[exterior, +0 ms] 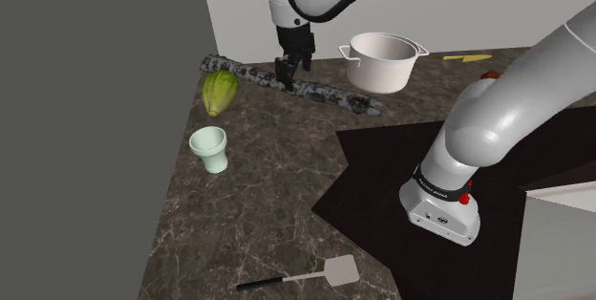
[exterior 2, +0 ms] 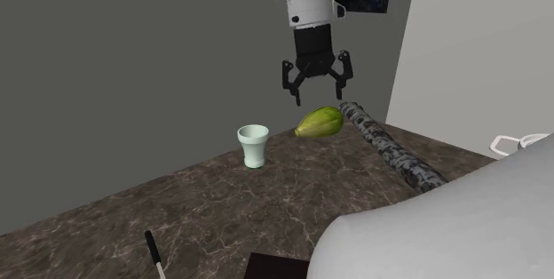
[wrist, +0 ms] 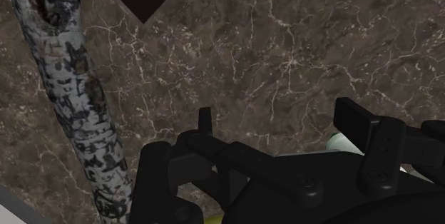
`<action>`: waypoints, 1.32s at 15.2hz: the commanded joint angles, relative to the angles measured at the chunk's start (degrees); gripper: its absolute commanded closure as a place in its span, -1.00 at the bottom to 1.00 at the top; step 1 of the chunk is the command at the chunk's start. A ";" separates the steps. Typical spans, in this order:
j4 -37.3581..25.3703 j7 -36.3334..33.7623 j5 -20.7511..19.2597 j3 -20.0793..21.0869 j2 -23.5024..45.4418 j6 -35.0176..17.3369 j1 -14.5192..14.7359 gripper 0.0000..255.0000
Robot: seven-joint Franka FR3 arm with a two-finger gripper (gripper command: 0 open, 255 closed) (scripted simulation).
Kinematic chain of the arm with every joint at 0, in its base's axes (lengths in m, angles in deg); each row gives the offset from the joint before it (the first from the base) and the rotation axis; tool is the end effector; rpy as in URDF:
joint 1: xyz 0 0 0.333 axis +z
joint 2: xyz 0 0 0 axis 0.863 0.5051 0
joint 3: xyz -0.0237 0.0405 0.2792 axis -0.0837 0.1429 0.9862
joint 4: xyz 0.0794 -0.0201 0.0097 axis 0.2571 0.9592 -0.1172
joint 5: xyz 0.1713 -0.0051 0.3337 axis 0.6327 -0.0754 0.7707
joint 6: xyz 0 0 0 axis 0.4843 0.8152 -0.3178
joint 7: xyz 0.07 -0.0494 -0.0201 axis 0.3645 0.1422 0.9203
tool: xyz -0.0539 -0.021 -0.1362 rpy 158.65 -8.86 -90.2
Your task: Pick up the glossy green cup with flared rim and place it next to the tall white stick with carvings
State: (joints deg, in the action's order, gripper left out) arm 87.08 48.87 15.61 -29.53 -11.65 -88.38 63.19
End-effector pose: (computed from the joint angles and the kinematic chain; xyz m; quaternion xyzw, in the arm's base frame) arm 0.4083 0.1339 0.4124 0.9934 0.0806 -0.0018 0.0814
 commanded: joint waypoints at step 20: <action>-36.90 -20.91 -15.11 7.72 47.55 -1.99 9.72 -1.00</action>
State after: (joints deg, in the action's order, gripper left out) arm 52.80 28.82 1.31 -21.77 33.37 -90.99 71.84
